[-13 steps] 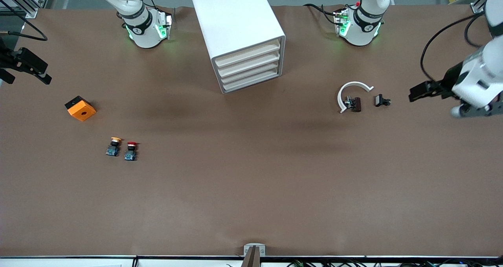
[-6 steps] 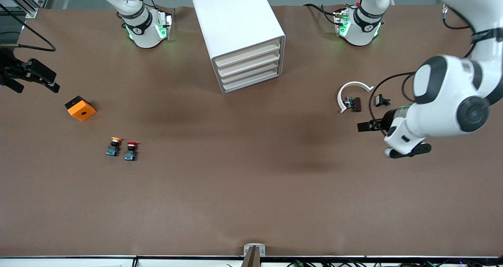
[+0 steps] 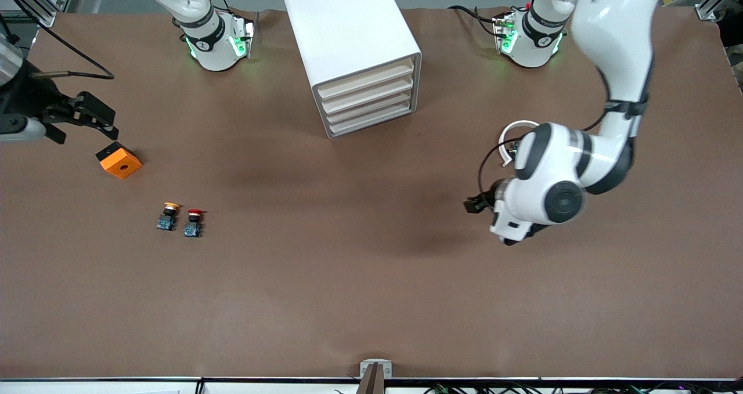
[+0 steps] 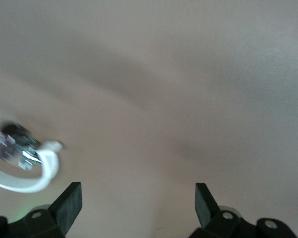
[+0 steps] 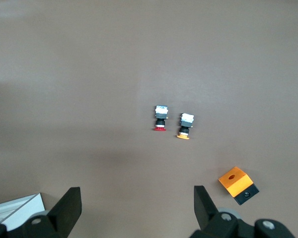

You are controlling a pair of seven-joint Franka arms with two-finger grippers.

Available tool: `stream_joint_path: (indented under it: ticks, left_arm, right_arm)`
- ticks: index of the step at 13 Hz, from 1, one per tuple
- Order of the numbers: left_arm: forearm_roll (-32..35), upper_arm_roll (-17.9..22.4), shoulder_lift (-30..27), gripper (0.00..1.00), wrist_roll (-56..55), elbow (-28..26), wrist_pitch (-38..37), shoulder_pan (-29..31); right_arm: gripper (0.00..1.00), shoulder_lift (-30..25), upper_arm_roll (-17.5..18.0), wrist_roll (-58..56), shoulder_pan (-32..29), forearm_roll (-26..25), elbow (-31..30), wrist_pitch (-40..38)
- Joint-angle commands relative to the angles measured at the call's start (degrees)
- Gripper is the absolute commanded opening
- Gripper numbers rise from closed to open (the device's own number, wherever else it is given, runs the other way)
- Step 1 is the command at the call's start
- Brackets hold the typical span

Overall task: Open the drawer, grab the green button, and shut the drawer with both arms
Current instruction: 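Reach the left gripper toward the white drawer cabinet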

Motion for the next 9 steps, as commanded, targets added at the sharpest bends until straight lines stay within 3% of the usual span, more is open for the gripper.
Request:
stream_joint_path:
  ticks: [1, 6, 9]
  left_arm:
    - [-4.84, 0.39, 5.23, 1.00, -12.76, 4.79, -0.66, -3.86]
    - [-12.67, 0.30, 8.23, 1.00, -49.39, 4.45, -1.27, -9.76]
    - [-22.16, 0.30, 9.99, 1.00, -56.65, 4.18, -1.62, -12.57]
  right_arm:
    - [1.00, 1.72, -0.21, 0.31, 1.48, 0.11, 1.35, -0.45]
    - [1.00, 2.95, -0.30, 0.39, 3.07, -0.07, 2.41, -0.63]
    - [1.00, 3.13, -0.30, 4.59, 5.08, -0.59, 2.41, -0.89]
